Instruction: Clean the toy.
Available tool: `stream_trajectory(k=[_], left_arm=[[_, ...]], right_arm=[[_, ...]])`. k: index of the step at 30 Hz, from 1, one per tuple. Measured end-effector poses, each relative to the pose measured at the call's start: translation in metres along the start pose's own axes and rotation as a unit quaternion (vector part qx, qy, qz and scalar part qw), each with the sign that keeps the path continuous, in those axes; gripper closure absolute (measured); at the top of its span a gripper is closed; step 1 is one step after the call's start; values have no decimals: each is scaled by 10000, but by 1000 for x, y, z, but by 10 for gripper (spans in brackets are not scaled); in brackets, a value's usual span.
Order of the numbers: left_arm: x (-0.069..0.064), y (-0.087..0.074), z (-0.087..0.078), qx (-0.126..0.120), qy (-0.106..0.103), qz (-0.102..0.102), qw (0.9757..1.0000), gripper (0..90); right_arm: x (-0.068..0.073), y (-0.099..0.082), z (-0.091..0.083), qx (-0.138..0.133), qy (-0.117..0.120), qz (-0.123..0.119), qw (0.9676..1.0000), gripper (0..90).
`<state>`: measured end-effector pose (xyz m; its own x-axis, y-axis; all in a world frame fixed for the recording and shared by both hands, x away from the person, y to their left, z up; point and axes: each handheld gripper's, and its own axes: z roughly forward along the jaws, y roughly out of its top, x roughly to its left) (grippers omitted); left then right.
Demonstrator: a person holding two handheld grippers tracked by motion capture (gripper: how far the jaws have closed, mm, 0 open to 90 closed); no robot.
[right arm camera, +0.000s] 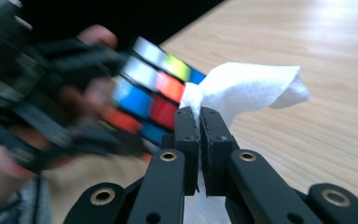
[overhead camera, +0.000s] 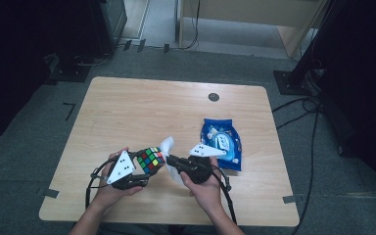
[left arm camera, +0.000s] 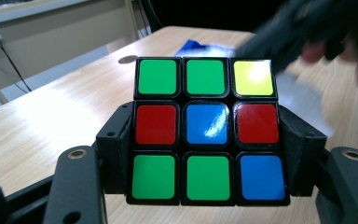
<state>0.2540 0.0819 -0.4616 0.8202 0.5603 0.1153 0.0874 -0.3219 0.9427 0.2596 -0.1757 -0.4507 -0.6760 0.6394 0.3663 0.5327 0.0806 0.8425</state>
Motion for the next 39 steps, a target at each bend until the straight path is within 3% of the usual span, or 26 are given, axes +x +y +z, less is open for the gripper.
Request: stream_trajectory(k=[4, 8, 11, 15, 24, 30, 33, 36, 39], left_arm=[[2, 0, -2, -17, 63, -14, 10000, 341], [2, 0, 0, 26, 97, -10, 9999, 341], [0, 0, 2, 51, 93, 20, 9999, 341], [-1, -1, 4, 91, 94, 45, 9999, 341], [-3, -3, 7, 151, 116, 63, 9998, 341], [-10, -4, 12, 232, 103, 211, 9995, 341], [-15, -3, 14, 209, 50, 260, 9994, 341], [-21, 0, 15, 131, -6, 314, 9994, 341], [-24, 1, 15, 100, -30, 384, 9992, 341]], right_arm=[[-20, -10, 6, 208, -495, 118, 9985, 878], [-36, -15, 4, 235, -941, 218, 9950, 877], [-40, -16, 3, 218, -1136, 158, 9932, 867], [-38, -14, 1, 120, -1362, 45, 9906, 757], [-18, 0, -8, -424, -896, 184, 9949, 466], [6, 7, -4, -403, -364, 366, 9979, 323], [14, 6, 1, -317, -93, 635, 9974, 254], [14, 3, 8, -137, -86, 837, 9964, 239], [10, -1, 12, -42, 90, 1247, 9921, 261]])
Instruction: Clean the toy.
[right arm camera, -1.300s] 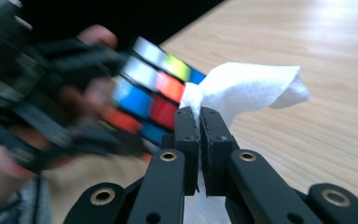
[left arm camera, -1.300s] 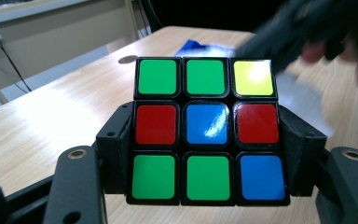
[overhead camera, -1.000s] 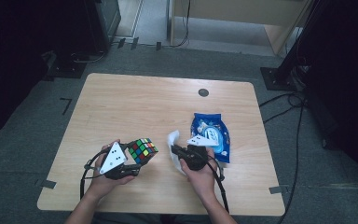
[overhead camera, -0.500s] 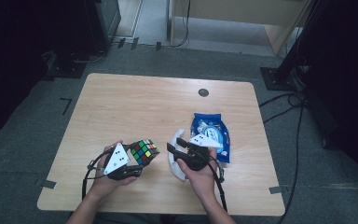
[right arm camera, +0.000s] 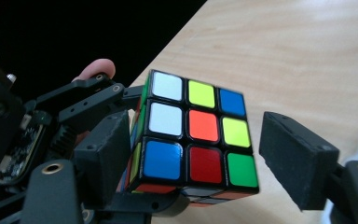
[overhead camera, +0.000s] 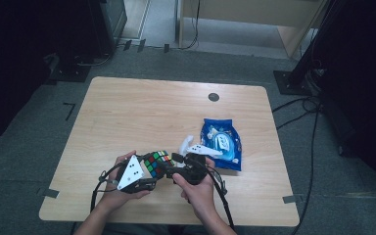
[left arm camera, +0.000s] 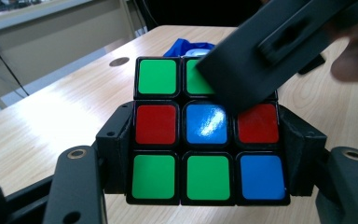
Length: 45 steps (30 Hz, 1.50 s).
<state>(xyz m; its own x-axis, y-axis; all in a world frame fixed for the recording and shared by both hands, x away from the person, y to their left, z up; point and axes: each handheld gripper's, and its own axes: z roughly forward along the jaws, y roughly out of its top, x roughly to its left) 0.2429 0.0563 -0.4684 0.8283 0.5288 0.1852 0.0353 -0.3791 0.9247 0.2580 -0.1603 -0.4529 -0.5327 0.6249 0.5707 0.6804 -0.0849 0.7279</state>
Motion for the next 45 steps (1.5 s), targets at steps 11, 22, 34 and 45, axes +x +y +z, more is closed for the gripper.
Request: stream_trajectory(k=[11, 22, 34, 45], left_arm=[[-1, -3, 3, 65, -94, -14, 9999, 340], [1, -10, 8, 414, -76, 149, 9990, 290], [4, -12, 5, 487, 247, 484, 9973, 307], [-5, -8, 9, 466, 308, 652, 9963, 229]], right_arm=[[-7, -2, -2, 128, 195, 662, 9975, 345], [-14, 7, -15, -85, -86, 532, 9985, 346], [-12, 17, -21, 205, 43, 243, 9995, 346], [-15, 15, -12, 538, 175, 339, 9978, 341]])
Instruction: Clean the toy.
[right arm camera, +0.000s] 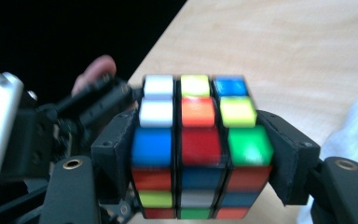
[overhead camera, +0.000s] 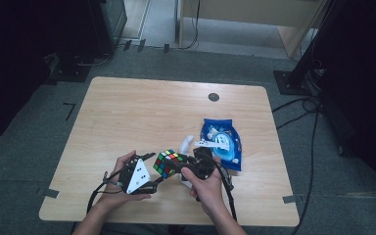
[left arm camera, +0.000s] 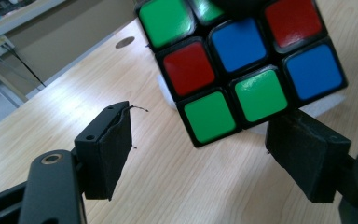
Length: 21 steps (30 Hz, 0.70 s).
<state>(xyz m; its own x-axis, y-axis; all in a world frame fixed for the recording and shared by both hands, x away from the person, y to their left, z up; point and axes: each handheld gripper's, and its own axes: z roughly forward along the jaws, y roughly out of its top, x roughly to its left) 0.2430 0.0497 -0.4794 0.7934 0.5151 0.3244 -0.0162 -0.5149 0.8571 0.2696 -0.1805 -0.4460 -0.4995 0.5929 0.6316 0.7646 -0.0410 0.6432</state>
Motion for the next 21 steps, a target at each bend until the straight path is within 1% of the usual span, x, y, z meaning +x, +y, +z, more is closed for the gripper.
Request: stream_trajectory(k=[1, 2, 5, 8, 12, 15, 21], left_arm=[[0, 1, 0, -9, 23, 5, 10000, 227], [-1, 1, 0, 13, 26, 26, 10000, 227], [-1, 0, 1, -4, 12, -17, 10000, 223], [-3, 0, 2, 56, 58, 49, 10000, 211], [-5, 1, 3, 60, 104, 59, 9999, 177], [-7, 4, 3, 31, 132, 111, 9998, 160], [-11, 7, 3, -74, 29, 107, 9999, 153]], right_arm=[[-1, -2, 3, 28, 41, -7, 10000, 342], [0, -3, 4, 53, 26, -11, 10000, 343], [2, -3, 5, 87, -40, -97, 9999, 343], [2, -3, 6, 128, -14, -78, 9999, 343], [3, -3, 7, 169, 15, -91, 9998, 343], [3, -4, 8, 170, 41, -83, 9998, 343], [4, -5, 10, 260, 59, -107, 9996, 343]])
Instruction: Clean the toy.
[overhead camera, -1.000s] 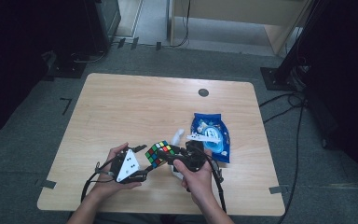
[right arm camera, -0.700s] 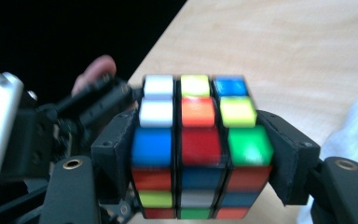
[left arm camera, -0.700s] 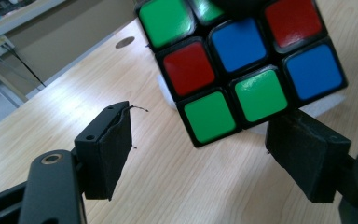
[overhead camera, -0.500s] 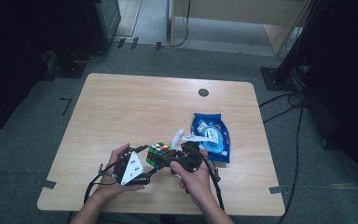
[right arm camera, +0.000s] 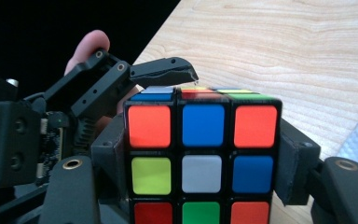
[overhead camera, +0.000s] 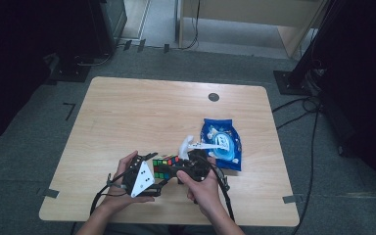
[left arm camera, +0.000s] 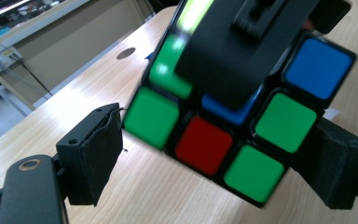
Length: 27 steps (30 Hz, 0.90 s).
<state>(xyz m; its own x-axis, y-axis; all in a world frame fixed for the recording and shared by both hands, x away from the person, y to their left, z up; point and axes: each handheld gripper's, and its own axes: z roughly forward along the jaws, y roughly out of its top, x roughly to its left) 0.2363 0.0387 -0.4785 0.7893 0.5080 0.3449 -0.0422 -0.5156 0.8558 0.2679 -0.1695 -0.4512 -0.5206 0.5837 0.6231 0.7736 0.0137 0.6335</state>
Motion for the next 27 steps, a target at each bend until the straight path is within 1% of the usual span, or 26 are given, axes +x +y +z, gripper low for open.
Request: stream_trajectory(k=[1, 3, 5, 7, 8, 10, 11, 12, 14, 16, 18, 19, 21, 22, 24, 25, 26, 27], left_arm=[[0, 0, 0, 0, 0, 0, 10000, 155], [-1, 0, 0, -18, -65, 22, 10000, 177], [-2, 0, -1, -53, -122, 76, 9999, 244], [-2, 0, -1, -64, -120, 70, 9999, 264], [-2, 0, 0, -71, -152, 22, 9999, 267], [-2, 0, -1, -93, -181, 7, 9998, 274], [-1, 0, -2, -109, -198, 14, 9997, 295], [-1, 1, -3, -120, -163, 15, 9998, 338], [0, 1, -4, -157, -141, -25, 9998, 339], [3, 1, -5, -152, -50, -86, 9998, 340], [8, -2, -6, -131, 30, -253, 9996, 340], [15, -4, -7, -95, 86, -397, 9991, 340], [25, -9, -9, -76, 142, -704, 9974, 340], [30, -12, -11, -66, 165, -827, 9964, 340], [36, -14, -13, -102, 231, -1038, 9943, 340], [40, -15, -15, -106, 230, -1103, 9936, 340], [42, -16, -16, -117, 247, -1157, 9929, 340], [43, -16, -17, -117, 256, -1176, 9927, 340]], right_arm=[[0, 0, 0, 0, 0, 0, 10000, 343], [1, -1, 2, 36, -35, 1, 10000, 343], [0, -1, 2, 28, -53, 7, 10000, 343], [0, -1, 2, 25, -45, 24, 10000, 343], [0, -1, 1, 22, -38, 12, 10000, 343], [-1, -1, 1, 28, -11, 26, 10000, 342], [-1, 0, 2, 23, 3, 24, 10000, 341], [-2, 0, 2, 6, 2, 21, 10000, 340], [-4, 1, 1, 19, 131, 66, 9999, 341], [-4, 2, 0, 39, 184, -22, 9998, 341], [-5, 4, -4, 31, 231, -114, 9997, 339], [-6, 5, -6, -1, 248, -156, 9996, 337], [-9, 9, -13, -196, 323, -142, 9992, 332], [-11, 10, -16, -283, 309, -142, 9990, 339], [-15, 11, -19, -361, 121, -232, 9990, 356], [-17, 11, -19, -328, -54, -302, 9990, 379], [-20, 10, -17, -277, -289, -447, 9982, 422], [-24, 8, -15, -167, -725, -652, 9951, 462]])
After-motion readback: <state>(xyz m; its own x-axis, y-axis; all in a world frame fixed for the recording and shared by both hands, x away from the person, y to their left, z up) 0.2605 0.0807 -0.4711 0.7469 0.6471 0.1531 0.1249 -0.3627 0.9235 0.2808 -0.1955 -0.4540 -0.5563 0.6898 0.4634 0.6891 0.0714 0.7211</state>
